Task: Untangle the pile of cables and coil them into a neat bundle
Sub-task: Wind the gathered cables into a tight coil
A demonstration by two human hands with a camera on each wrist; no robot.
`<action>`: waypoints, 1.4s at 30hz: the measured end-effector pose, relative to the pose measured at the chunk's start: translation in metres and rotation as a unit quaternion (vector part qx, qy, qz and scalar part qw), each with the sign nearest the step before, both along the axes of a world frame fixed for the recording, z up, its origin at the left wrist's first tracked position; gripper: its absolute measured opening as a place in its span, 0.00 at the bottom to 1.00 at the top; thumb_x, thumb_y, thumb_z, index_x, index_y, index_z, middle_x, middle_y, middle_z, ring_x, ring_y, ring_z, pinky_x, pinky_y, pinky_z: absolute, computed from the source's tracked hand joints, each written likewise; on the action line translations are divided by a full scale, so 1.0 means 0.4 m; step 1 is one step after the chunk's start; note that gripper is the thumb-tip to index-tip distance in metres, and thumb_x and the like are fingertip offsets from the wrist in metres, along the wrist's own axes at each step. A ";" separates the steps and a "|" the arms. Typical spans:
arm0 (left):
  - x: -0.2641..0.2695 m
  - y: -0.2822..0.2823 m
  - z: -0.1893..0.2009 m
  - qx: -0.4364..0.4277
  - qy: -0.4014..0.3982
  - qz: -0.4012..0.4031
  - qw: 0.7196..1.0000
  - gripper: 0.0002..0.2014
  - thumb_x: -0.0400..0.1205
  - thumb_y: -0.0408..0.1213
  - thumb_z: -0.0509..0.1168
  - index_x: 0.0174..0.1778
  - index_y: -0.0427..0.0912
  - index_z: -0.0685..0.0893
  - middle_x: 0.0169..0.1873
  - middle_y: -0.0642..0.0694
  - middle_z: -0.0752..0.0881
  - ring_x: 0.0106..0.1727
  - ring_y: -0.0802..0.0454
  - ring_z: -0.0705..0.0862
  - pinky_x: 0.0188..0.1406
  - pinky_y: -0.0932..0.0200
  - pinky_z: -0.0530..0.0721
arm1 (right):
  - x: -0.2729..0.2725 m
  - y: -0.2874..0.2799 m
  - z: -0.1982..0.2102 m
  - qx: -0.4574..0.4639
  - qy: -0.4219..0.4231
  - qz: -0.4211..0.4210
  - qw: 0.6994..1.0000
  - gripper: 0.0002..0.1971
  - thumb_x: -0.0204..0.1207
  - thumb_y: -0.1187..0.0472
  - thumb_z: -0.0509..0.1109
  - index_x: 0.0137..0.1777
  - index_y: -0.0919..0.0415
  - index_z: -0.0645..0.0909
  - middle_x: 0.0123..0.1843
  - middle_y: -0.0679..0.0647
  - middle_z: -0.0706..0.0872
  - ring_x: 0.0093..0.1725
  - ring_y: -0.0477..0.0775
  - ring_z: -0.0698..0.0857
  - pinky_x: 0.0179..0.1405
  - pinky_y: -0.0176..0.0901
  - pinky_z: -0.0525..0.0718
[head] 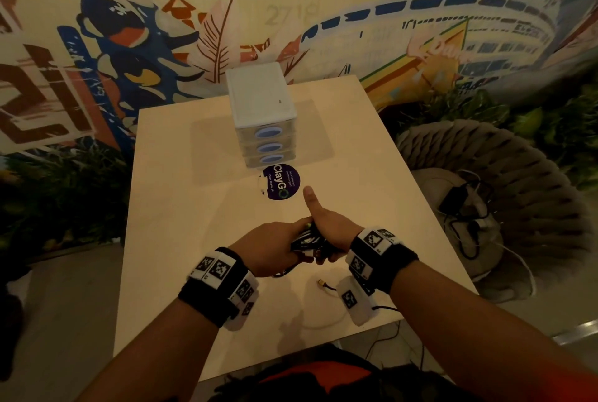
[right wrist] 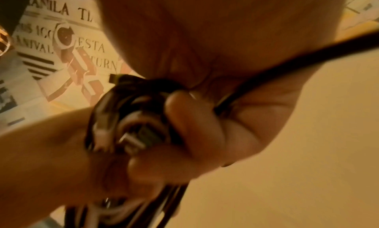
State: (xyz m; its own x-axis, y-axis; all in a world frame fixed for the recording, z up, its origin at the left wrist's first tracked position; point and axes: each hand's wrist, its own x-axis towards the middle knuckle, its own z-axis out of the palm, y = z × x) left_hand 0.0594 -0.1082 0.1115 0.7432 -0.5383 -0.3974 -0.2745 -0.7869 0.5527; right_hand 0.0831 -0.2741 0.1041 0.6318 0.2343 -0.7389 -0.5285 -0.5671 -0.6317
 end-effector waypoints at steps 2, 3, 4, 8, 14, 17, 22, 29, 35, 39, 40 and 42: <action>0.003 0.006 0.004 -0.001 -0.013 -0.003 1.000 0.35 0.85 0.43 0.68 0.86 0.64 0.59 0.60 0.51 0.90 0.54 0.48 0.87 0.54 0.49 0.85 | 0.010 -0.020 0.007 0.056 0.039 -0.027 0.997 0.53 0.77 0.19 0.39 0.61 0.65 0.87 0.48 0.68 0.92 0.35 0.61 0.90 0.27 0.39 0.78; 0.005 0.011 0.005 0.000 -0.019 -0.002 1.000 0.37 0.85 0.44 0.68 0.87 0.65 0.57 0.61 0.51 0.89 0.55 0.48 0.87 0.55 0.49 0.85 | 0.016 -0.034 0.014 0.093 0.065 -0.048 0.992 0.45 0.80 0.24 0.44 0.65 0.63 0.84 0.53 0.69 0.91 0.39 0.65 0.91 0.31 0.43 0.80; 0.007 0.018 0.005 0.005 -0.025 0.001 1.000 0.38 0.85 0.45 0.69 0.87 0.66 0.56 0.62 0.50 0.89 0.57 0.47 0.87 0.57 0.48 0.84 | 0.021 -0.047 0.023 0.129 0.091 -0.061 0.986 0.38 0.82 0.29 0.50 0.69 0.62 0.80 0.58 0.70 0.89 0.44 0.69 0.92 0.35 0.46 0.83; 0.015 0.036 0.007 0.009 -0.035 0.010 0.999 0.34 0.84 0.45 0.70 0.84 0.63 0.63 0.63 0.49 0.89 0.58 0.46 0.87 0.56 0.49 0.84 | 0.025 -0.076 0.044 0.202 0.106 -0.011 0.974 0.23 0.85 0.50 0.64 0.71 0.66 0.79 0.64 0.70 0.88 0.61 0.75 0.89 0.50 0.51 0.89; 0.013 0.033 0.014 -0.006 -0.039 0.033 0.999 0.31 0.82 0.47 0.72 0.78 0.58 0.65 0.53 0.47 0.91 0.44 0.49 0.87 0.41 0.54 0.83 | 0.012 -0.072 0.048 0.177 0.011 0.059 0.982 0.24 0.84 0.43 0.67 0.67 0.62 0.85 0.58 0.59 0.93 0.57 0.61 0.92 0.52 0.46 0.89; 0.012 0.032 0.007 -0.011 -0.016 0.054 0.998 0.38 0.78 0.49 0.77 0.77 0.57 0.62 0.51 0.48 0.91 0.45 0.51 0.88 0.44 0.54 0.87 | 0.007 -0.070 0.043 0.156 0.004 0.067 0.985 0.24 0.84 0.43 0.68 0.65 0.64 0.86 0.56 0.59 0.93 0.54 0.59 0.93 0.52 0.45 0.90; -0.005 0.015 -0.030 0.021 -0.006 0.053 0.998 0.44 0.69 0.48 0.83 0.76 0.57 0.63 0.56 0.49 0.90 0.53 0.47 0.89 0.51 0.48 0.88 | 0.006 -0.067 0.023 0.120 -0.007 0.085 0.989 0.23 0.84 0.45 0.68 0.65 0.65 0.86 0.55 0.60 0.93 0.50 0.54 0.93 0.53 0.46 0.91; -0.002 0.004 -0.044 0.118 -0.069 0.034 0.990 0.18 0.73 0.44 0.76 0.56 0.48 0.79 0.48 0.48 0.88 0.49 0.45 0.86 0.42 0.53 0.81 | -0.012 -0.055 0.007 0.153 0.036 0.109 0.981 0.19 0.88 0.47 0.63 0.67 0.61 0.79 0.57 0.60 0.90 0.52 0.58 0.91 0.56 0.51 0.89; -0.011 0.003 -0.040 0.047 -0.067 0.109 0.991 0.34 0.72 0.41 0.77 0.70 0.49 0.67 0.45 0.46 0.89 0.41 0.46 0.87 0.36 0.51 0.84 | -0.009 -0.026 0.003 0.106 -0.038 0.055 0.992 0.21 0.88 0.44 0.62 0.73 0.54 0.64 0.54 0.67 0.90 0.44 0.62 0.90 0.51 0.59 0.91; 0.004 0.007 -0.028 0.076 -0.086 0.075 0.990 0.23 0.71 0.43 0.77 0.61 0.47 0.80 0.48 0.49 0.90 0.47 0.46 0.88 0.47 0.47 0.87 | 0.005 -0.023 0.015 0.081 -0.062 0.066 0.993 0.20 0.87 0.48 0.64 0.73 0.57 0.69 0.57 0.63 0.88 0.47 0.60 0.89 0.44 0.52 0.90; 0.006 0.004 -0.022 0.088 -0.090 0.059 0.990 0.21 0.72 0.43 0.77 0.59 0.47 0.83 0.48 0.49 0.90 0.48 0.46 0.88 0.48 0.47 0.87 | 0.007 -0.022 0.020 0.082 -0.056 0.070 0.993 0.19 0.88 0.50 0.63 0.73 0.60 0.72 0.56 0.63 0.87 0.47 0.60 0.89 0.42 0.52 0.88; 0.008 -0.005 -0.015 0.107 -0.085 0.037 0.990 0.19 0.71 0.43 0.77 0.58 0.48 0.86 0.48 0.49 0.90 0.48 0.47 0.88 0.47 0.49 0.87 | 0.006 -0.016 0.029 0.086 -0.036 0.092 0.991 0.17 0.89 0.54 0.60 0.67 0.67 0.77 0.55 0.65 0.86 0.48 0.63 0.87 0.45 0.56 0.87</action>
